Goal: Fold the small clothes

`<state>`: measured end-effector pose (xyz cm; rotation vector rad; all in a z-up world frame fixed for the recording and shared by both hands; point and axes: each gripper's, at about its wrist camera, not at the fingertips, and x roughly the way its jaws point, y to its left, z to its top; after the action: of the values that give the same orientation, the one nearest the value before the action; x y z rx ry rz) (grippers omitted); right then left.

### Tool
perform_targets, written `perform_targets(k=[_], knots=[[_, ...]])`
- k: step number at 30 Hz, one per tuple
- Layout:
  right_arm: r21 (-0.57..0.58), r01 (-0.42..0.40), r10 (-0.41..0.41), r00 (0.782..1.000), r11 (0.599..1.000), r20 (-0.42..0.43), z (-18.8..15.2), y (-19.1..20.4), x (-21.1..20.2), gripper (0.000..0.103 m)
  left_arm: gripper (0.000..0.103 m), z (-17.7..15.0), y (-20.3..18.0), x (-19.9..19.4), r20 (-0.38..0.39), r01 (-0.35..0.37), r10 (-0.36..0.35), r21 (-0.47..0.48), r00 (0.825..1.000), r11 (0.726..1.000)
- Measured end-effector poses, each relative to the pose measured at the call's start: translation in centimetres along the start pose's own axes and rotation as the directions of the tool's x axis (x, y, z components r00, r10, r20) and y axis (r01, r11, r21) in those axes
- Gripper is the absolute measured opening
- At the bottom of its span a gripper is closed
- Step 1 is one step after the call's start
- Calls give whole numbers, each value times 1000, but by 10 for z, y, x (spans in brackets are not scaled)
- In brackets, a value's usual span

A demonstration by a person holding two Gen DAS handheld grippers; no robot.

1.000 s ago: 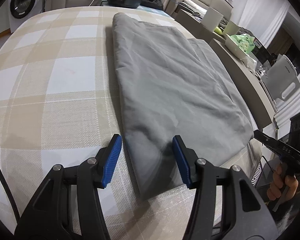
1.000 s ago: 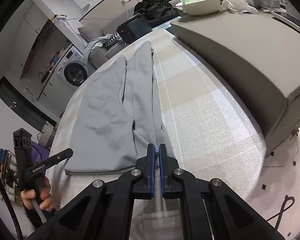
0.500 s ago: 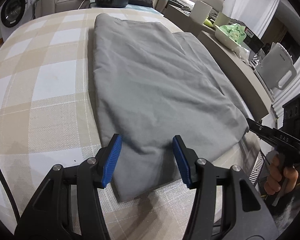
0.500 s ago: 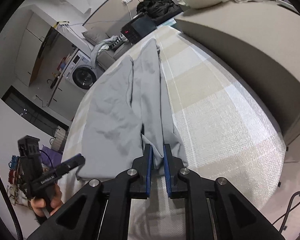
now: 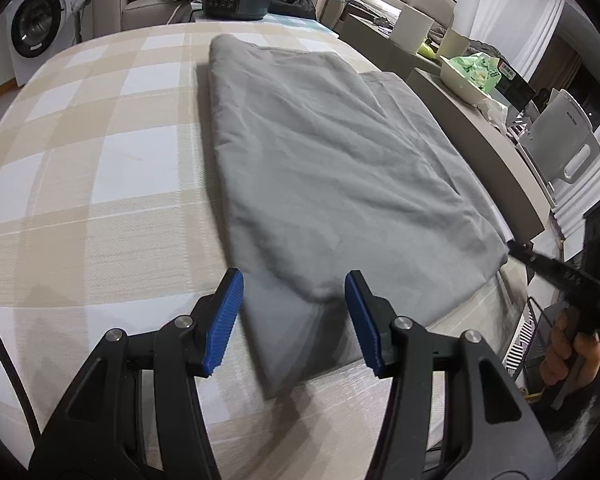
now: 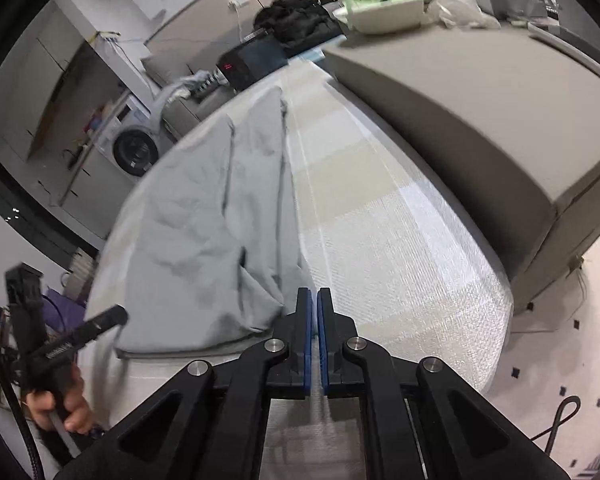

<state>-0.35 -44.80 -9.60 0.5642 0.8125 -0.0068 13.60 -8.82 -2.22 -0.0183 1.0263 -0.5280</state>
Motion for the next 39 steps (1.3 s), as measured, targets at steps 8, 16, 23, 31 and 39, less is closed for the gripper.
perform_targets(k=[8,16,23,31,39], knots=[[-103,-89,92,995,991,29,23,32,15,35,50,11,-6,0,35,9,-10,27,999,1000],[-134,-131,119,988,982,-95,29,48,66,41,55,-4,-23,18,13,-6,4,149,1000,989],[-224,-158,146,987,962,-68,26,64,59,9,57,-22,-32,10,6,-48,48,242,999,969],[-171,-80,66,994,982,-87,21,46,62,14,64,-31,-20,0,-24,-26,31,193,999,981],[-118,-128,125,992,985,-29,43,44,57,30,64,4,-13,-7,50,54,-59,94,997,994]])
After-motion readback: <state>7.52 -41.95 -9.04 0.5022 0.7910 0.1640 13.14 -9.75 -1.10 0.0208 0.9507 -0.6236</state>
